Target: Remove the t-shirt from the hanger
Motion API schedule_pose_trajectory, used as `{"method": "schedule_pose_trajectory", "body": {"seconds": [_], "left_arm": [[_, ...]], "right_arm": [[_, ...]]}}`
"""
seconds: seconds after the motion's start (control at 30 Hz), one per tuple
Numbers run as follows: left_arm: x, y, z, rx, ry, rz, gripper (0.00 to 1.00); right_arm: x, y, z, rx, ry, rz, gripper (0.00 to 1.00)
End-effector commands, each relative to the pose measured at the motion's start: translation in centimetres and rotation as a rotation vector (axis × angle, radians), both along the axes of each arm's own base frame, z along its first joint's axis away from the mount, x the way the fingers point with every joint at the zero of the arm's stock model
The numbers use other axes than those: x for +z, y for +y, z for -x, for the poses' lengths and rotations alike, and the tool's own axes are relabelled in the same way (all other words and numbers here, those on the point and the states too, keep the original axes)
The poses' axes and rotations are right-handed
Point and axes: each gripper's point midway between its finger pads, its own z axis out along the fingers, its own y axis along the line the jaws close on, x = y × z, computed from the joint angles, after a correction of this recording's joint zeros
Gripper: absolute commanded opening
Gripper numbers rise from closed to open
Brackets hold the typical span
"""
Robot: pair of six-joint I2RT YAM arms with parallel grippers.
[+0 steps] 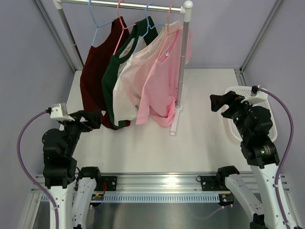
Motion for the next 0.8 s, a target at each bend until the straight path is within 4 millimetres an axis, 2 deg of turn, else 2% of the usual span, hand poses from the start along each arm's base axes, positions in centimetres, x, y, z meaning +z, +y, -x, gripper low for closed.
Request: {"method": "schedule_pose_trajectory", "body": {"seconds": [0.0, 0.3, 0.43, 0.53, 0.57, 0.6, 0.63, 0.73, 0.77], "left_arm": [[0.9, 0.2, 0.1, 0.009, -0.046, -0.009, 0.99], [1.0, 0.0, 0.1, -0.002, -0.049, -0.017, 0.99], [2.4, -0.2, -0.1, -0.012, -0.058, -0.016, 0.99], [5.2, 0.0, -0.6, -0.004, -0.088, -0.03, 0.99], [7.0, 0.1, -0.9, -0.002, -0.109, -0.04, 0.99], [8.1, 0.1, -1.0, -0.003, -0.124, -0.055, 0.99], [10.2, 0.2, -1.2, -0.002, -0.149, -0.063, 0.99], [13.0, 0.7, -1.5, 0.029, -0.175, -0.08, 0.99], [13.5, 0.7, -2.5, 0.027, -0.16, -0.08, 0.99]], "right_arm": [[1.3, 0.4, 0.6, 0.027, -0.041, 0.001, 0.99], [1.3, 0.5, 0.9, 0.039, -0.05, 0.016, 1.0], [1.0, 1.3, 0.7, 0.082, -0.038, 0.016, 0.99], [1.1, 1.8, 0.5, 0.109, -0.034, 0.013, 1.0], [1.2, 1.9, 0.5, 0.116, -0.037, 0.012, 1.0], [1.2, 2.0, 0.5, 0.119, -0.04, 0.015, 1.0], [1.3, 2.0, 0.6, 0.123, -0.044, 0.014, 0.99], [1.3, 2.0, 0.8, 0.127, -0.045, 0.02, 1.0], [1.3, 2.0, 0.8, 0.128, -0.046, 0.021, 1.0]]}}
